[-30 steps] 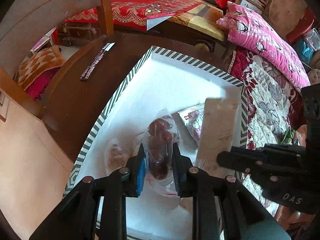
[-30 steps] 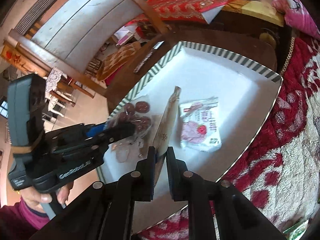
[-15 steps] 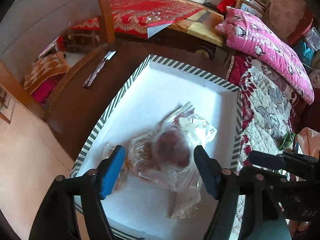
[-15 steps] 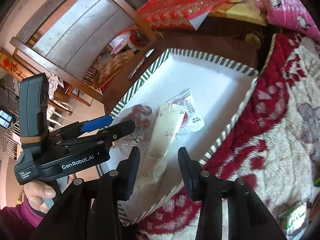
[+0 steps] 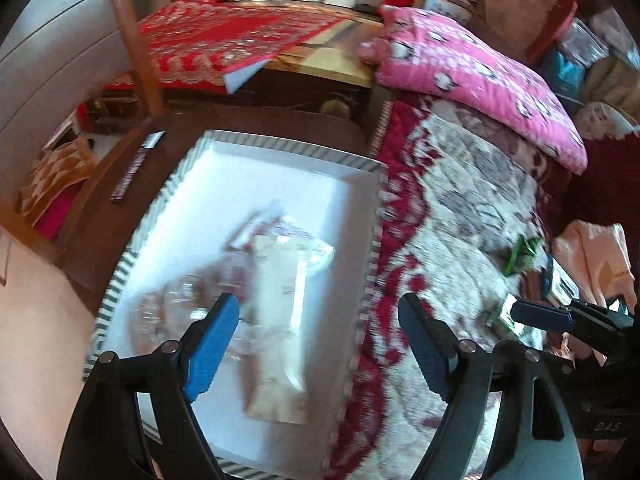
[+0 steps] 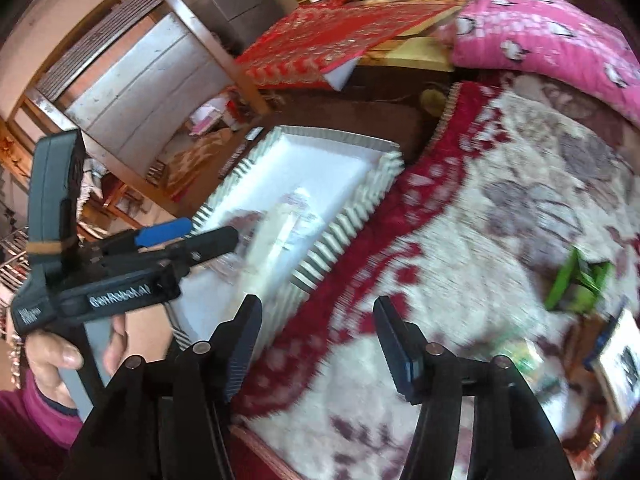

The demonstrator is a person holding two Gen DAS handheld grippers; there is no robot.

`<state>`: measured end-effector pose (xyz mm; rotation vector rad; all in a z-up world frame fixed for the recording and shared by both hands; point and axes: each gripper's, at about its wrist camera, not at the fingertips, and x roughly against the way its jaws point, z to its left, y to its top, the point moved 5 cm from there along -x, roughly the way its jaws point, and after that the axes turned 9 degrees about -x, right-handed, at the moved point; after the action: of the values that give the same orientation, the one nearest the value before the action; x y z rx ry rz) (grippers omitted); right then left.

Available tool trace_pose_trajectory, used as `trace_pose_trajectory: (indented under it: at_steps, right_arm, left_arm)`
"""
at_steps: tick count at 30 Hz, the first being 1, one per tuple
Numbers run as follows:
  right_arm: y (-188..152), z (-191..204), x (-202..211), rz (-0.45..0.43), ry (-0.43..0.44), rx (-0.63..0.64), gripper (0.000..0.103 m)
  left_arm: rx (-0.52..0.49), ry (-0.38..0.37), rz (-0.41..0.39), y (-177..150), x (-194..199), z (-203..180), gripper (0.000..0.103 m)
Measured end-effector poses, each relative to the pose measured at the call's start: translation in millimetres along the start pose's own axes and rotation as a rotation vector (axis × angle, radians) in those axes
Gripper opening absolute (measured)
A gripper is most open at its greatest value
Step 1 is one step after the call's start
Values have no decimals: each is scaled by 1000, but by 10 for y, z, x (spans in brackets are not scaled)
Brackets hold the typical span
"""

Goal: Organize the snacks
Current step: 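Move both grippers back over the snack pile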

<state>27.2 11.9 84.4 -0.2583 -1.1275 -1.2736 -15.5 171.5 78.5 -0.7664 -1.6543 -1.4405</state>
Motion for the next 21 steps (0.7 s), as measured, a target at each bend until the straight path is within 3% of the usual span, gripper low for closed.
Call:
trace_pose_trajectory:
  at_steps: [11,21]
  right_arm:
    - [-483,-921,482,-15,-151,-117,67]
    - [-798,-1328,617,11,-252,-136,70]
  left_arm:
    - [-128,-120,67,-43,-279,-888,81]
    - [-192,-240,171,-48,-670,-1566,81]
